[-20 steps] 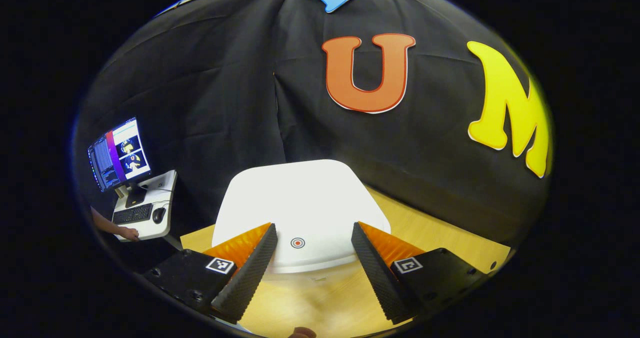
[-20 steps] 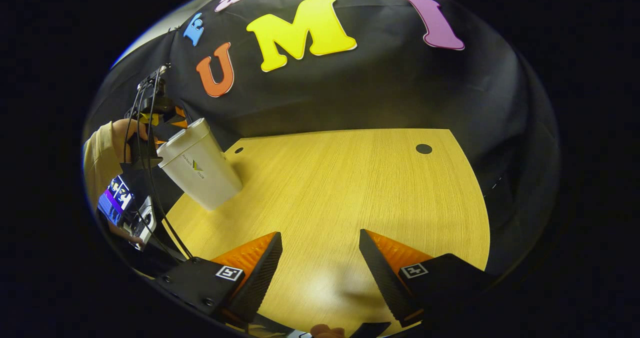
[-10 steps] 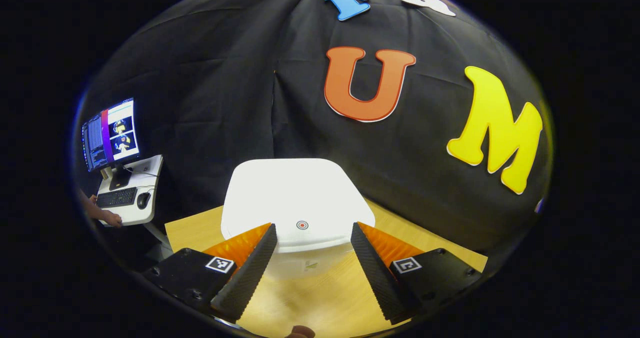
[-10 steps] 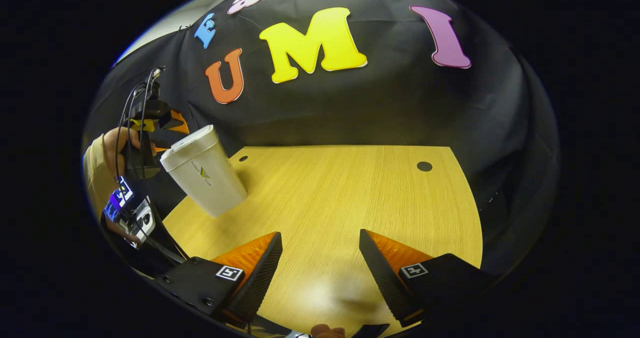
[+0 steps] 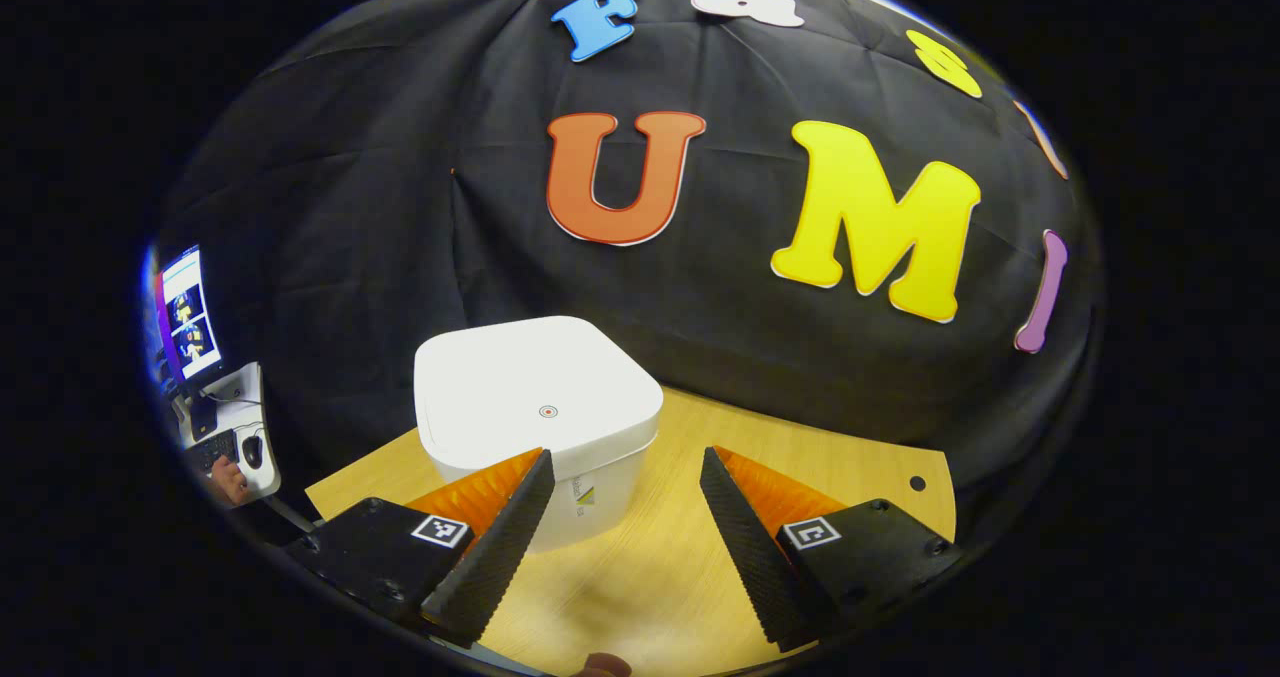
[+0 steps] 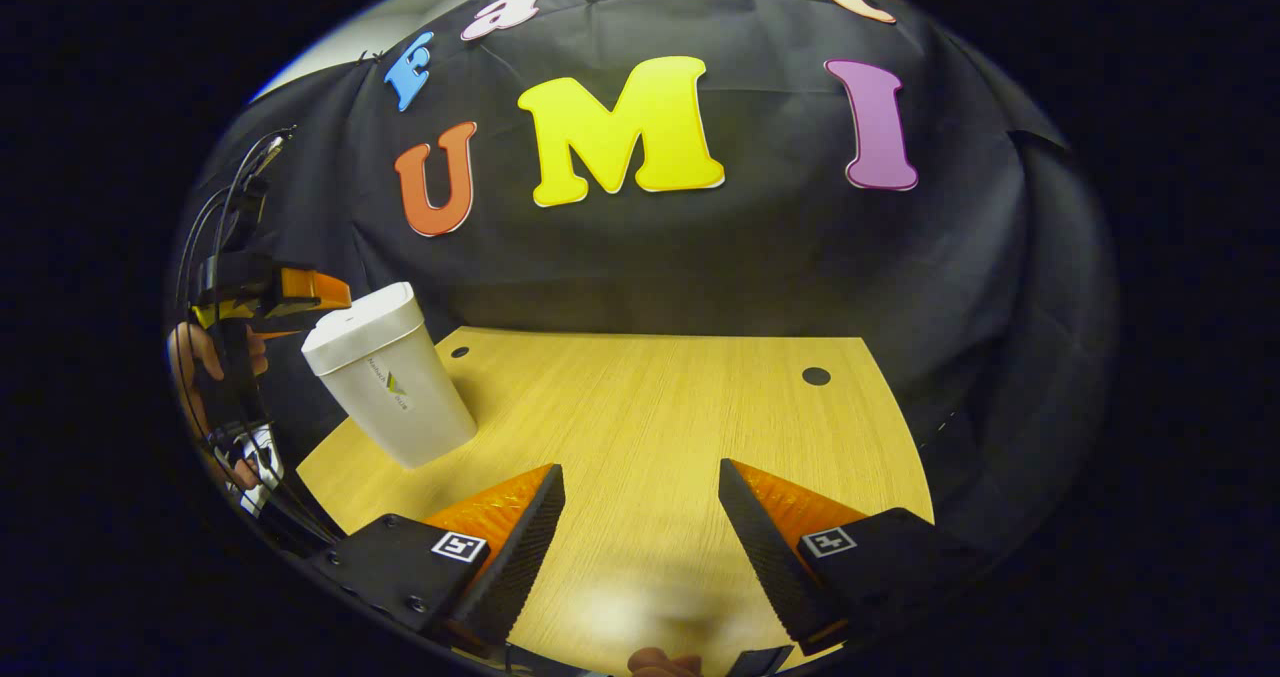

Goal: Press the lid of the desktop garbage bin to open it, pick up the crumpled paper on the desktop and throw it into the bin, then pick up the pop can on the desktop and drop it into the bin, and finally close the garbage bin lid.

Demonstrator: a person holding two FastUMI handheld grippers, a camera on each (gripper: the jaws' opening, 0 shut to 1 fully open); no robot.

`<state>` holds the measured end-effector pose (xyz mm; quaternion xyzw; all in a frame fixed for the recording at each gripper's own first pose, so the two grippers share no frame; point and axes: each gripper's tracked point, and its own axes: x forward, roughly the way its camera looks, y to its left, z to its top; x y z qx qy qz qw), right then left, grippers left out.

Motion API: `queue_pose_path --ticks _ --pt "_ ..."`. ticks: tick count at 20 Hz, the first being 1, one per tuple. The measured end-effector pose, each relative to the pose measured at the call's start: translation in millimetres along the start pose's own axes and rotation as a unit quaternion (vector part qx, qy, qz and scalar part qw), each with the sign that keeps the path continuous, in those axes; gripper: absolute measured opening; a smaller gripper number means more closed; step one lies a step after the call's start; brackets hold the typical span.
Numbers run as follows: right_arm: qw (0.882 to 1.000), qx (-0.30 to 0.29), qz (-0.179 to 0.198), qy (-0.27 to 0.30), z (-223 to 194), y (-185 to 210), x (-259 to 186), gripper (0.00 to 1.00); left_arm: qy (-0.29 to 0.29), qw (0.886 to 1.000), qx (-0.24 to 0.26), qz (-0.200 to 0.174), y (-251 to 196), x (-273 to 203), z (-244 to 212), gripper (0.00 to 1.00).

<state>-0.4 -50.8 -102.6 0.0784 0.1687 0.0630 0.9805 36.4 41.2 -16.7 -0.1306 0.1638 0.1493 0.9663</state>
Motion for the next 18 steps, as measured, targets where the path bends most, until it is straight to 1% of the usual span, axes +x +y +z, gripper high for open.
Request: queue_pose_path --ticks 3,6,8,9,11,12,15,16,18 --pt "0.997 -0.032 -0.058 -0.05 23 -3 -10 0.98 -0.012 0.998 0.057 -0.039 -20 -9 -12 0.98" --pt "0.988 -0.037 -0.1 -0.113 53 5 -30 0.98 -0.001 0.994 0.07 -0.082 -32 -18 -30 0.98" --pt "0.98 -0.044 -0.124 -0.15 68 10 -41 0.98 -0.016 0.99 0.077 -0.114 -43 -24 -31 0.98" --pt "0.976 -0.05 -0.134 -0.162 74 12 -46 0.98 -0.028 0.989 0.081 -0.123 -45 -27 -27 0.98" --pt "0.973 -0.054 -0.141 -0.174 79 20 -51 0.96 -0.044 0.985 0.092 -0.137 -50 -36 -22 0.98" --pt "0.972 -0.055 -0.146 -0.174 78 21 -50 0.97 -0.056 0.984 0.097 -0.142 -52 -41 -16 0.98" --pt "0.971 -0.042 -0.147 -0.182 82 26 -51 0.96 -0.084 0.977 0.095 -0.17 -65 -53 -4 0.98" --pt "0.971 -0.038 -0.147 -0.184 83 27 -50 0.95 -0.101 0.974 0.1 -0.175 -67 -54 2 0.98" --pt "0.972 -0.038 -0.145 -0.179 80 29 -46 0.95 -0.117 0.972 0.107 -0.173 -67 -53 13 0.97"
